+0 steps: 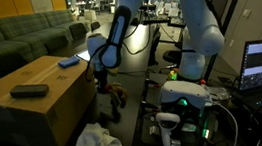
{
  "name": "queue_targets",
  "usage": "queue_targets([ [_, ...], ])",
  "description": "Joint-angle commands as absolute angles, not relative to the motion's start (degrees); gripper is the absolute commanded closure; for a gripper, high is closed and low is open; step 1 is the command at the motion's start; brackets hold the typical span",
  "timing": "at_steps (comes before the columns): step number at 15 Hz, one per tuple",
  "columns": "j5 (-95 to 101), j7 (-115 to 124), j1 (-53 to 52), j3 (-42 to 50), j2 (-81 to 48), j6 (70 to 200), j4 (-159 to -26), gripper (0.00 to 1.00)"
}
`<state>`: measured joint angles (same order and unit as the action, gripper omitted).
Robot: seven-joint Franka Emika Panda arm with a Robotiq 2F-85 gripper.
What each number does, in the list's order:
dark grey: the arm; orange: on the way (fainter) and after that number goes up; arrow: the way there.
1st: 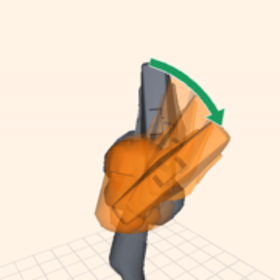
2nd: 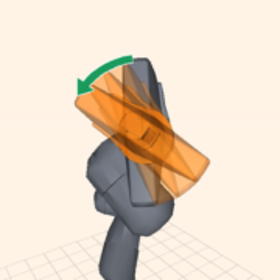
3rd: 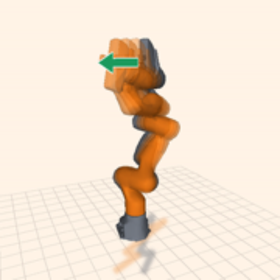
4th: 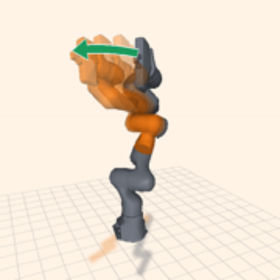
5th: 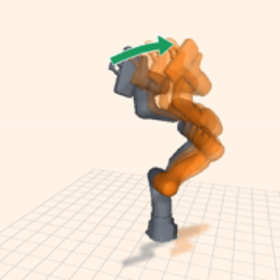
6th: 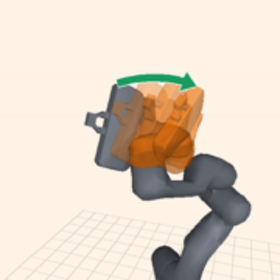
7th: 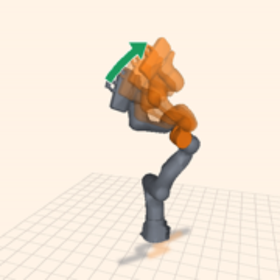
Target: Swap the things on the box with the things on the table
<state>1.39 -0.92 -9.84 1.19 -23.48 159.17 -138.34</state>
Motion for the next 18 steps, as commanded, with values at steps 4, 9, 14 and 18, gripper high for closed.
queue_targets([
  [4,-3.76,-7.57,-2.50,-3.64,-4.44,140.71,-139.77,1.00],
  [9,-5.14,-9.78,-2.53,-2.67,2.86,133.35,-135.60,1.00],
  [14,-4.57,-9.30,-4.58,-4.05,1.90,135.14,-128.95,1.00],
  [18,-3.08,-9.00,-6.33,-5.91,-3.84,137.41,-121.98,1.00],
])
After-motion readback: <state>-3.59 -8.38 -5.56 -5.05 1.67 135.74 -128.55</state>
